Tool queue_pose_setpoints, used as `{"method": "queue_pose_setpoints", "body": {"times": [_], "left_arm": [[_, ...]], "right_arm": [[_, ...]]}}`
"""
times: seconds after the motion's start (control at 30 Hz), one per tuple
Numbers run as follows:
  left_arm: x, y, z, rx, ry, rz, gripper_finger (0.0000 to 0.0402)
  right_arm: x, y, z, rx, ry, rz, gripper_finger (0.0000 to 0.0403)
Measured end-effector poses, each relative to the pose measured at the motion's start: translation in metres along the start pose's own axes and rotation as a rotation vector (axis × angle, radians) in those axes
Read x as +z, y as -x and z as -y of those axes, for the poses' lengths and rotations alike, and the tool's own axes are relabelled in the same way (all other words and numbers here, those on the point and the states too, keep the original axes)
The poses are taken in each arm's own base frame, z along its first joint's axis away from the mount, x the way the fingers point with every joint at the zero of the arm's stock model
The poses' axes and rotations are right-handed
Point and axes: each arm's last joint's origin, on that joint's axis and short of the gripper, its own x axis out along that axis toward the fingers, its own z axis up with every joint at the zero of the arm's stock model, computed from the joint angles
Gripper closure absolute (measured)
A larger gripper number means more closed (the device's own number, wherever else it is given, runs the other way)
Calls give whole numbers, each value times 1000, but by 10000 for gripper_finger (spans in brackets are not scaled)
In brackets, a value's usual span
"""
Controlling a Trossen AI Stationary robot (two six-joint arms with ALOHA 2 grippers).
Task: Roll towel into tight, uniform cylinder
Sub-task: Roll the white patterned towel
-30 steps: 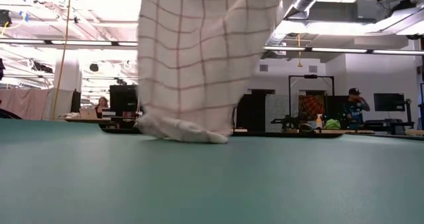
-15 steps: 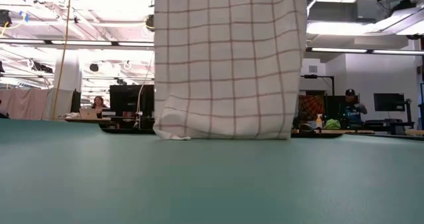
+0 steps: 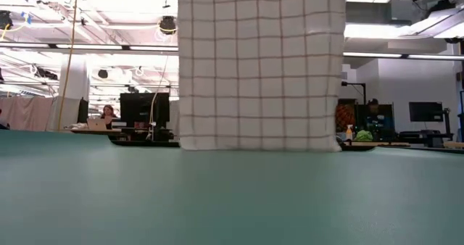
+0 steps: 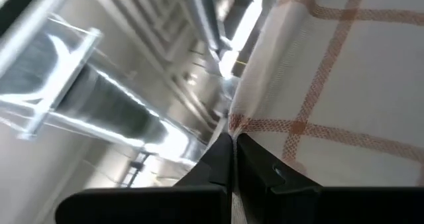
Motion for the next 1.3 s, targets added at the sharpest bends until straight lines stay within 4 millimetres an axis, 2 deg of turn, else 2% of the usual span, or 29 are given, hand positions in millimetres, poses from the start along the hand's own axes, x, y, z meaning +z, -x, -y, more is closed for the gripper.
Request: {"method": "queue_pose_setpoints", "body": {"times": [0.2, 0.47, 0.57, 0.7, 0.9, 1.07, 1.17, 1.3], "left_arm": [[-8, -3, -5, 40, -33, 69, 401], [-4, -1, -4, 31, 81, 21, 401], [-8, -1, 0, -19, 109, 0, 401], [-20, -10, 14, -82, 105, -33, 401], [-46, -34, 47, -145, 93, -119, 401], [-58, -56, 66, -69, 25, -110, 401], [-57, -63, 54, 36, 88, -86, 401], [-47, -61, 15, 181, 155, 12, 401]], "right_arm": [[-4, -4, 2, 16, 34, 98, 394], [-4, -3, 1, 14, -30, 61, 394], [-11, -6, -1, 33, -30, 23, 394], [-25, -13, -4, 35, -41, -29, 394], [-59, -30, -17, 21, -74, -114, 394], [-83, -47, -27, 8, -62, -21, 394], [-80, -56, -25, -19, -90, 67, 394], [-59, -68, -8, -55, -102, 170, 394]]}}
